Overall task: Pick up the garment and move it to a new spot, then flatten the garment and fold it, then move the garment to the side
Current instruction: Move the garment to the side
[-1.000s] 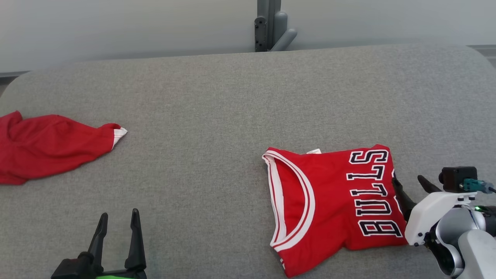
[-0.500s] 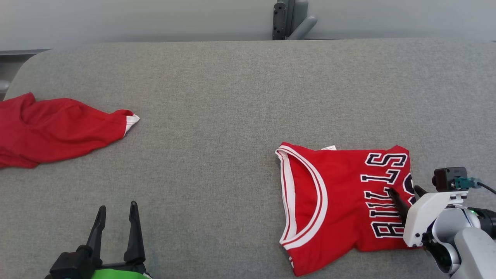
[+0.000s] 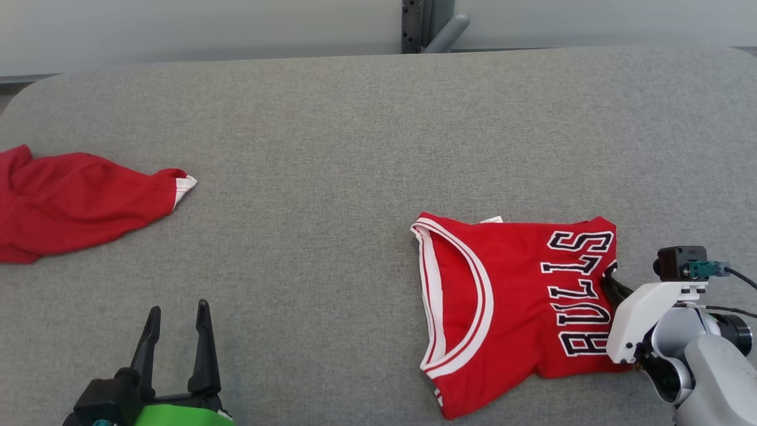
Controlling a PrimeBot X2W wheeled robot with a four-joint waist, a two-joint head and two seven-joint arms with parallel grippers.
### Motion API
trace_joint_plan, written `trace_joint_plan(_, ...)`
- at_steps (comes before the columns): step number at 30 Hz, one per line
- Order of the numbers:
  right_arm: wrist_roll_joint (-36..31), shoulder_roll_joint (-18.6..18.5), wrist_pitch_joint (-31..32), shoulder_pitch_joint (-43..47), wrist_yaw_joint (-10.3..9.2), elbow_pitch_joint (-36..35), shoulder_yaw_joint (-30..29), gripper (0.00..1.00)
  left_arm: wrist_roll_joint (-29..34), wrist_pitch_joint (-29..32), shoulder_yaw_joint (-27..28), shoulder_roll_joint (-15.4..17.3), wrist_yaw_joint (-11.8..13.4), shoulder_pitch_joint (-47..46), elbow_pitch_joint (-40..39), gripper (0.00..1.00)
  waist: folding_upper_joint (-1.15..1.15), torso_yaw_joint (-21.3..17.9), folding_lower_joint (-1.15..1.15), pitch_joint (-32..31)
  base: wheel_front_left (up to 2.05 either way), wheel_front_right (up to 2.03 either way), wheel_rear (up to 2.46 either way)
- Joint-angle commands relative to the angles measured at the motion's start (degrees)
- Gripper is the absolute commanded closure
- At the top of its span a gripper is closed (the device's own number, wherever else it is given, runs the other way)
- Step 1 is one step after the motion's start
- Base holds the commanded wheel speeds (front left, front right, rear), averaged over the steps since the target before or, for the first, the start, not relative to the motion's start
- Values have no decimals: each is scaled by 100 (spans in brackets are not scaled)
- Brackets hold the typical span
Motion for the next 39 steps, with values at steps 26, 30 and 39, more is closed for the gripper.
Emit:
trace_joint_plan(26, -459, -859, -1095, -2424, -8, 740, -288, 100, 425, -7, -205, 272, -138, -888, -309, 0, 0, -1023, 0, 1579, 0, 0, 0)
trace_joint_plan(30, -586, -1131, -1190, -2926, -8, 1081, -657, 100, 453, -6, -201, 432, -138, -1034, -413, 0, 0, -1013, 0, 1978, 0, 0, 0)
trace_joint_plan(39, -880, -1488, -1327, -3456, -8, 1990, -1538, 100, 489, -6, -92, 672, -144, -870, -598, 0, 0, -959, 0, 2313, 0, 0, 0)
